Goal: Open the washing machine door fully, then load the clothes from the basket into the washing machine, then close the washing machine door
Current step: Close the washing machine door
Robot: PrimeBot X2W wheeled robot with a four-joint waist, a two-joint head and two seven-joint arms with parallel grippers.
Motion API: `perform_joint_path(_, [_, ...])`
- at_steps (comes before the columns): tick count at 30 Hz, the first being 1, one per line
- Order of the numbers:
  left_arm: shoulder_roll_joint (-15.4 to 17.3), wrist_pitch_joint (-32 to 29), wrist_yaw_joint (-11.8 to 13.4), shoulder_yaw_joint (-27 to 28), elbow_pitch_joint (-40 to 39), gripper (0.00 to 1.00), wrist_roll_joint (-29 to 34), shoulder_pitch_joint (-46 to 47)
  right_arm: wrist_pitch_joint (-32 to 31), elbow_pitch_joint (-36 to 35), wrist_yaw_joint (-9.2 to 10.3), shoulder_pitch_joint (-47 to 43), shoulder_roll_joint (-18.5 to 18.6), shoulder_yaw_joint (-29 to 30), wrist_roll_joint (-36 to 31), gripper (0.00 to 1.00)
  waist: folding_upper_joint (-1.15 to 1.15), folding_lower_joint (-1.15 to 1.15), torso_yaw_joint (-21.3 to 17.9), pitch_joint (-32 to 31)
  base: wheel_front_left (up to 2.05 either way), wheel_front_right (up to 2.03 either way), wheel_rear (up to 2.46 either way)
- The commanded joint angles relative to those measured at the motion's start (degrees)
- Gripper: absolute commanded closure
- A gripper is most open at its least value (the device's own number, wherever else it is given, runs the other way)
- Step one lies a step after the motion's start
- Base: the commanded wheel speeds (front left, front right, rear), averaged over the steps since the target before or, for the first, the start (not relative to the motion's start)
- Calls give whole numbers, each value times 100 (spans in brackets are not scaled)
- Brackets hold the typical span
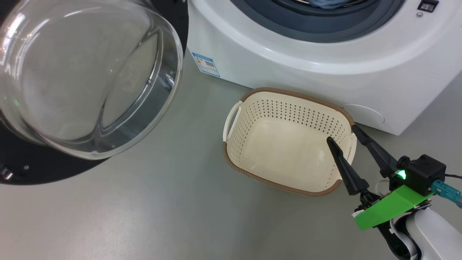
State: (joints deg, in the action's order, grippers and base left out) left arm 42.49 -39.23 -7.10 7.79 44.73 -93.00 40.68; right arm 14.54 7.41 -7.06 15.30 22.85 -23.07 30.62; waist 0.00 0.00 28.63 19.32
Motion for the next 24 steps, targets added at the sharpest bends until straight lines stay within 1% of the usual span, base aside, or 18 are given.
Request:
perform_joint_path(1, [327,-260,-38,46,-203,100,-44,-118,46,-122,-43,-84,-44,-79,-31,0,0,0,-6,-73,0,0,0])
perform_joint_path(10, [424,-739,-38,43,-430,100,-79,-280,46,-124,-43,-191,-136,-31,-22,0,0,0,-20,-304,0,0,0])
perform_joint_path(17, [413,-1163,-38,22,-615,100,-164,-389,46,-136,-43,-264,-170,18,-24,0,0,0,-18,-435,0,0,0])
perform_joint_path(24, [357,-1627,-38,3,-1045,100,-242,-561,46,-145,-43,-350,-214,74,-27,0,0,0,-23,-585,0,0,0])
